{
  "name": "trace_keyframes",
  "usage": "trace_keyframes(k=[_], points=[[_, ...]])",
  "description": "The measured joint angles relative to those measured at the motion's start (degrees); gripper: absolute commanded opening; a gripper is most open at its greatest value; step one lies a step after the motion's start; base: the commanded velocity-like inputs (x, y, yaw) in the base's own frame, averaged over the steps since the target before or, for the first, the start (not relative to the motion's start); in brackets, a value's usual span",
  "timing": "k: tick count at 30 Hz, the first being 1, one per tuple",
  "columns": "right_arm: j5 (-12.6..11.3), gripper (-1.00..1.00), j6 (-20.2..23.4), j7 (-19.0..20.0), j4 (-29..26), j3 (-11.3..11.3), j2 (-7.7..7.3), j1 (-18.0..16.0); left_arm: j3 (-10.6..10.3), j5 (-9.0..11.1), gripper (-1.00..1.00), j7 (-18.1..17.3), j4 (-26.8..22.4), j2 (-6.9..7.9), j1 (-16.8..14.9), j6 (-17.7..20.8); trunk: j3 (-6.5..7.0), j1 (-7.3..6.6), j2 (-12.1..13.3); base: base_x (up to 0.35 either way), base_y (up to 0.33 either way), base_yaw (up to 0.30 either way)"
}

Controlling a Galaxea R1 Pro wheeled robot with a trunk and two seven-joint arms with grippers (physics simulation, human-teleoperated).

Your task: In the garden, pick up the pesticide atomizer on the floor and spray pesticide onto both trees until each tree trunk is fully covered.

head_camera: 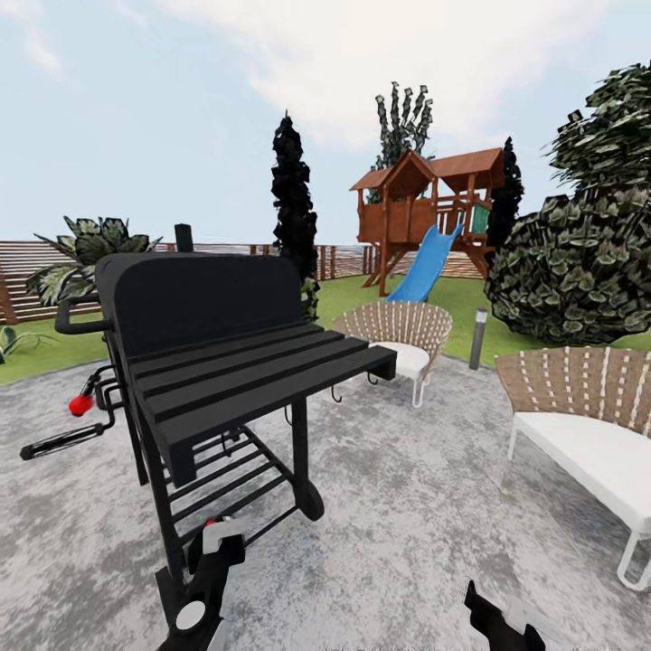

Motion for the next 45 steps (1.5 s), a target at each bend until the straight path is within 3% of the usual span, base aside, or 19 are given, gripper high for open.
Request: trace_keyframes(k=[23, 45], points=[[0.0, 1.0, 0.0, 0.0, 0.0, 0.0, 0.06, 0.0, 0.0, 0.0, -1.0, 0.0, 0.0, 0.0, 0.0, 0.0, -0.95, 0.0, 0.0, 0.0, 0.0, -0.252], [0.0, 1.0, 0.0, 0.0, 0.0, 0.0, 0.07, 0.0, 0.0, 0.0, -1.0, 0.0, 0.0, 0.0, 0.0, 0.0, -1.05, 0.0, 0.0, 0.0, 0.0, -0.022]])
